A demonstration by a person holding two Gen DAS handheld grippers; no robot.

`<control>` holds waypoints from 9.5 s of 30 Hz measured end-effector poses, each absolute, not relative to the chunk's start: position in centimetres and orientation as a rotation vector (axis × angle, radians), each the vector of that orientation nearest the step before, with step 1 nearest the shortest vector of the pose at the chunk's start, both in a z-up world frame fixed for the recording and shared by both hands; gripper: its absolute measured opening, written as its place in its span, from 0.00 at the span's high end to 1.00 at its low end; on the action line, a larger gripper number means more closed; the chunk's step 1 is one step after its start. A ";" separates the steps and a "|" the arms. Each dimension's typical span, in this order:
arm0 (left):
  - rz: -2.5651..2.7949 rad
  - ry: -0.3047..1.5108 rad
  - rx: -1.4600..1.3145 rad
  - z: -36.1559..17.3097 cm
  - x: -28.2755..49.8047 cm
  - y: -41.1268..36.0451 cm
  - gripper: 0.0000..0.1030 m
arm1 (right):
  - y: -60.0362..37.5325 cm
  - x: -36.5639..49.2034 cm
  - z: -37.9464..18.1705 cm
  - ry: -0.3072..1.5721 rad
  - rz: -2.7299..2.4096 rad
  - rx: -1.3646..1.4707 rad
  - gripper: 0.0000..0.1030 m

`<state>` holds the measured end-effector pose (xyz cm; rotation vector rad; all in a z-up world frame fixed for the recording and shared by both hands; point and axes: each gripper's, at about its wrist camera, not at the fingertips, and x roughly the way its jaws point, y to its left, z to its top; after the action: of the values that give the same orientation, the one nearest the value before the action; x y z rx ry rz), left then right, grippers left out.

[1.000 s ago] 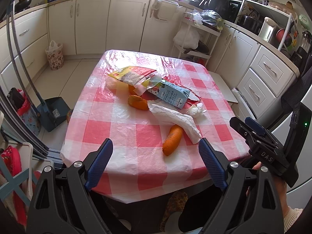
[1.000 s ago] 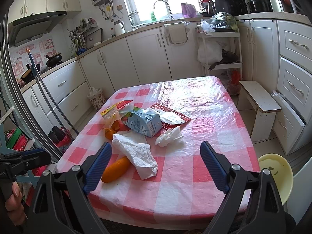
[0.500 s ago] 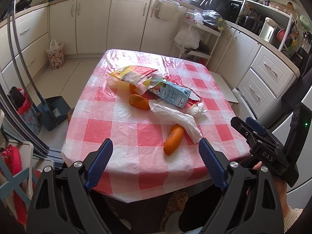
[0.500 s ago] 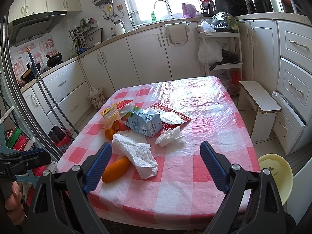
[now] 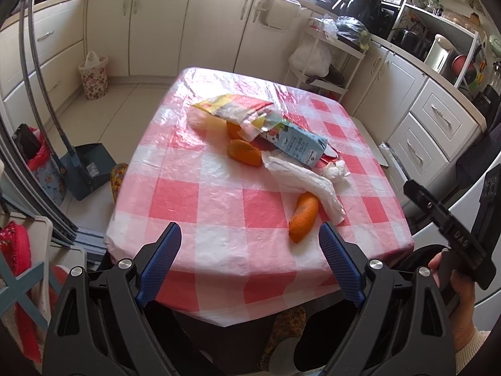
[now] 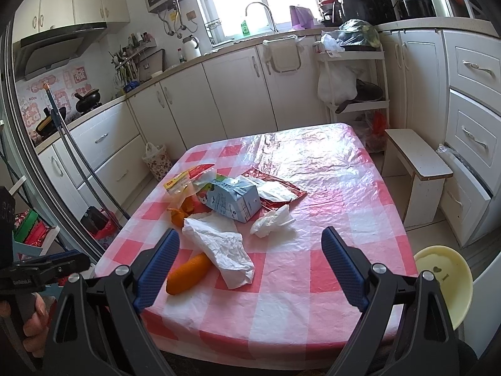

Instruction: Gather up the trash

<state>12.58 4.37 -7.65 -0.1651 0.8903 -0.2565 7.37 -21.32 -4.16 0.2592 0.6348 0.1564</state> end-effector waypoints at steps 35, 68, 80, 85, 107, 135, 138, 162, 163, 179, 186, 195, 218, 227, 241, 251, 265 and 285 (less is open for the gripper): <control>-0.211 0.993 0.033 -13.8 17.3 3.8 0.82 | -13.1 16.6 -10.9 0.955 0.308 0.052 0.63; -0.879 0.903 0.200 -3.6 17.2 -23.2 0.83 | -42.5 5.8 -8.1 0.881 -0.105 0.397 0.95; -1.036 1.173 0.486 -15.0 20.5 -43.1 0.79 | -49.7 7.2 -19.5 1.057 -0.246 0.573 0.83; -0.963 1.132 0.460 -14.7 21.2 -43.3 0.53 | -51.1 6.4 -19.5 1.029 -0.305 0.645 0.46; -0.333 0.800 0.057 -3.5 14.3 -7.3 0.15 | -28.3 5.8 0.6 0.457 0.125 0.490 0.17; -0.196 0.865 -0.133 -6.7 12.9 2.7 0.13 | -18.3 8.0 -4.7 0.651 0.181 0.215 0.16; -0.199 0.864 -0.130 -6.7 12.9 2.5 0.13 | -18.4 8.0 -4.7 0.650 0.182 0.221 0.16; -0.186 0.865 -0.151 -6.6 13.0 3.4 0.13 | -18.2 8.1 -4.8 0.650 0.188 0.213 0.16; -0.187 0.865 -0.151 -6.6 13.0 3.4 0.13 | -18.2 8.1 -4.8 0.650 0.188 0.213 0.16; -0.172 0.865 -0.167 -6.7 13.0 3.7 0.12 | -18.2 8.1 -4.7 0.645 0.192 0.213 0.16; -0.148 0.863 -0.178 -7.0 13.2 4.9 0.12 | -17.6 8.0 -2.8 0.601 0.235 0.190 0.16; -0.088 0.888 -0.231 -8.5 14.2 7.6 0.12 | -13.2 14.8 -0.9 0.671 0.375 0.039 0.16; -0.084 0.894 -0.328 -9.5 16.6 11.7 0.12 | 1.0 32.2 -8.4 1.021 0.427 -0.335 0.95; -0.107 0.902 -0.295 -9.7 17.1 10.7 0.12 | -8.4 27.7 1.0 0.763 0.544 0.139 0.98; -0.209 0.933 -0.148 -10.1 22.2 3.4 0.13 | -25.2 18.4 0.1 0.628 0.519 0.645 0.98; -0.147 1.024 -0.102 -12.7 28.4 -0.5 0.20 | -27.5 16.1 -3.7 0.694 0.505 0.759 0.98; -0.128 0.998 -0.173 -13.0 27.4 1.3 0.95 | -28.2 14.7 -3.7 0.660 0.563 0.805 0.98; -0.269 0.922 -0.165 -8.4 22.3 1.0 0.97 | -31.3 10.8 -1.4 0.534 0.536 0.918 0.98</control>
<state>22.29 0.99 -8.41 -0.1648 0.9219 -0.2695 10.82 -31.35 -1.43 0.9180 0.5339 0.5363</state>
